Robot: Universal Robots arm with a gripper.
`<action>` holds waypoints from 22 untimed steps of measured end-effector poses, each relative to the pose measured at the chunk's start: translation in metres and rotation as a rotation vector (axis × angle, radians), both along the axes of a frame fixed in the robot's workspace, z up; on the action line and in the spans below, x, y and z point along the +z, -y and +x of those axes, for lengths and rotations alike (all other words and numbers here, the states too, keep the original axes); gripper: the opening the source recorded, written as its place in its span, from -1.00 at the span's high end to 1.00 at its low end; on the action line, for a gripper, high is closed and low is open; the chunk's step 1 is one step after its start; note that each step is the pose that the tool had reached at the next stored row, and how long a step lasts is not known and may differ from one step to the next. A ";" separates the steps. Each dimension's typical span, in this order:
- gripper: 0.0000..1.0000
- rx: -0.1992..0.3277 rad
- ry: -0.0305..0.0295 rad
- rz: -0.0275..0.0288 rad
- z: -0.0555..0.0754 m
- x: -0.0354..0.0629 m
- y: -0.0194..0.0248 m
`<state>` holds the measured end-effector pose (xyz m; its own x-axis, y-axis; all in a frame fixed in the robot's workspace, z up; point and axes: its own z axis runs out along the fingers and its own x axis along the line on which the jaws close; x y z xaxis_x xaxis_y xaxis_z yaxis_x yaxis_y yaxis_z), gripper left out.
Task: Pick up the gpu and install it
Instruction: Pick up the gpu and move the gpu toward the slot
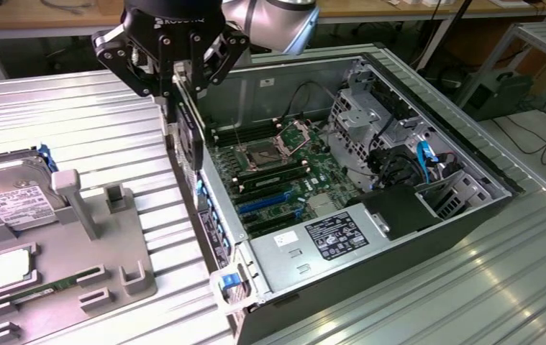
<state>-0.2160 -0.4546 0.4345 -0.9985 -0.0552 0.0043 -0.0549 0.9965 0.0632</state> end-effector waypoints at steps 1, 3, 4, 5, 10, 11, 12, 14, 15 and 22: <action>0.44 0.000 0.0000 0.0000 0.001 0.0000 0.0000; 0.44 0.000 0.0001 0.0000 0.002 0.0000 0.0001; 0.44 0.000 0.0000 0.0000 0.003 0.0000 0.0001; 0.44 0.000 0.0000 -0.0001 0.004 0.0000 0.0001; 0.44 0.000 0.0000 -0.0001 0.010 -0.0001 0.0002; 0.44 0.000 0.0000 0.0000 0.011 -0.0001 0.0002; 0.44 0.000 0.0000 0.0000 0.013 -0.0001 0.0002; 0.44 0.000 0.0000 0.0000 0.015 -0.0001 0.0002; 0.44 0.000 0.0000 0.0000 0.016 -0.0001 0.0002; 0.44 0.000 0.0000 0.0000 0.023 -0.0002 0.0002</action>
<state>-0.1930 -0.4548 0.4342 -0.9985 -0.0552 0.0043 -0.0548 0.9965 0.0632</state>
